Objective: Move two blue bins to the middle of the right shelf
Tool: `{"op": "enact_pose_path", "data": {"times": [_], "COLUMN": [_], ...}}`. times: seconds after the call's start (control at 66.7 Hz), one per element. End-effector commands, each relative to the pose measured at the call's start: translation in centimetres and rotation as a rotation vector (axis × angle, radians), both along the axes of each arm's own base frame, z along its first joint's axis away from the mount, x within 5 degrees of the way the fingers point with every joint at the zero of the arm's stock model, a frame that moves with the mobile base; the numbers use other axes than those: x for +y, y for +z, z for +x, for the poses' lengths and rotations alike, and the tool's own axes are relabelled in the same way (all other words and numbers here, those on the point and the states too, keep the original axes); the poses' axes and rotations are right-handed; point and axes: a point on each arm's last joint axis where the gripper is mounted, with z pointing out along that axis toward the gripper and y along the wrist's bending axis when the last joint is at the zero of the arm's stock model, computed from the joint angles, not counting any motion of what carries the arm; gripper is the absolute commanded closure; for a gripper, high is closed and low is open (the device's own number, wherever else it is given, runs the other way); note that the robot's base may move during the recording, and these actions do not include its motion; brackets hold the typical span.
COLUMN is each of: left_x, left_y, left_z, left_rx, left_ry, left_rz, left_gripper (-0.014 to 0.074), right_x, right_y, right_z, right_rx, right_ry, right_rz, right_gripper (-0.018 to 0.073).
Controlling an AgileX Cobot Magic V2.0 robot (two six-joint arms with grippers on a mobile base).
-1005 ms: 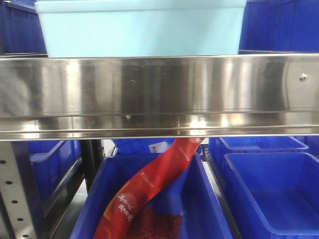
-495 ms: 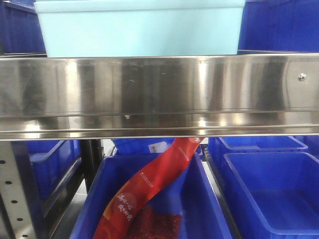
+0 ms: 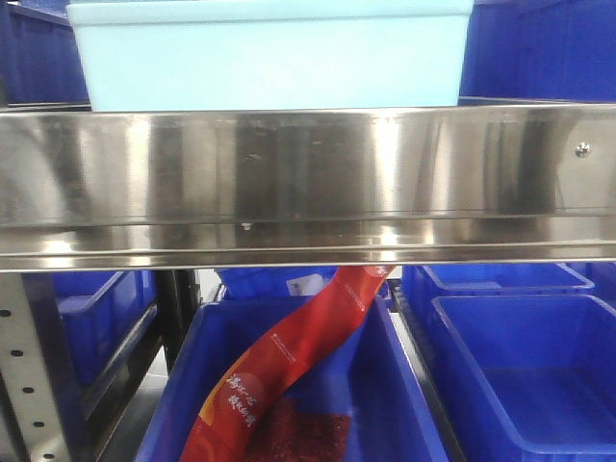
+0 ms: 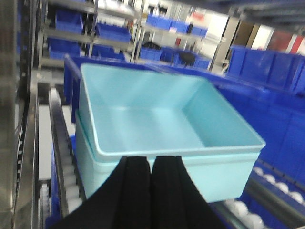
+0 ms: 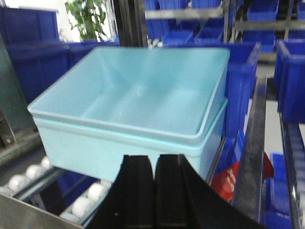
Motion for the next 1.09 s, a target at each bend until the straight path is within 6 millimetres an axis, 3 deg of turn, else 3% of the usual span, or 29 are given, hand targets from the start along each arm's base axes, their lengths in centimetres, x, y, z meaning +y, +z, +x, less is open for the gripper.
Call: {"op": "enact_pose_path", "data": {"times": [0.0,0.375,0.465,0.54,0.675,0.825,1.08], "left_x": [0.2,0.4,0.4,0.4,0.4,0.4,0.4], "left_y": [0.4,0.6,0.6,0.6,0.6,0.6,0.6], "left_z": [-0.8,-1.2,-1.2,-1.2,-1.2,-1.2,-1.2], "left_rx": [-0.041,-0.061,-0.061,-0.061,-0.062,-0.062,-0.062], "left_ry": [-0.008,-0.009,-0.009,-0.009,-0.008,-0.008,-0.008], "left_rz": [-0.014,-0.022,-0.022,-0.022,-0.020,-0.020,-0.020], "left_gripper": [0.0707,0.0707,0.0707,0.0707,0.0707,0.0707,0.0707], "right_x": [-0.6,-0.2,-0.1,-0.7,-2.5,-4.4,-6.0], "right_y": [0.6,1.8,1.2,0.5,-1.9,-6.1,-12.6], "right_z": [-1.0,-2.0,-2.0,-2.3,-3.5,-4.4,-5.8], "right_rx": [-0.053,-0.185,-0.106,-0.116,-0.194,-0.191,-0.119], "right_ry": [0.003,0.089,0.100,0.063,-0.036,-0.226,-0.426], "right_rz": [0.003,0.065,0.181,0.160,0.011,-0.141,-0.151], "right_gripper": [0.0726,0.0726,0.0726,0.0726,0.0726,0.0726,0.0726]}}
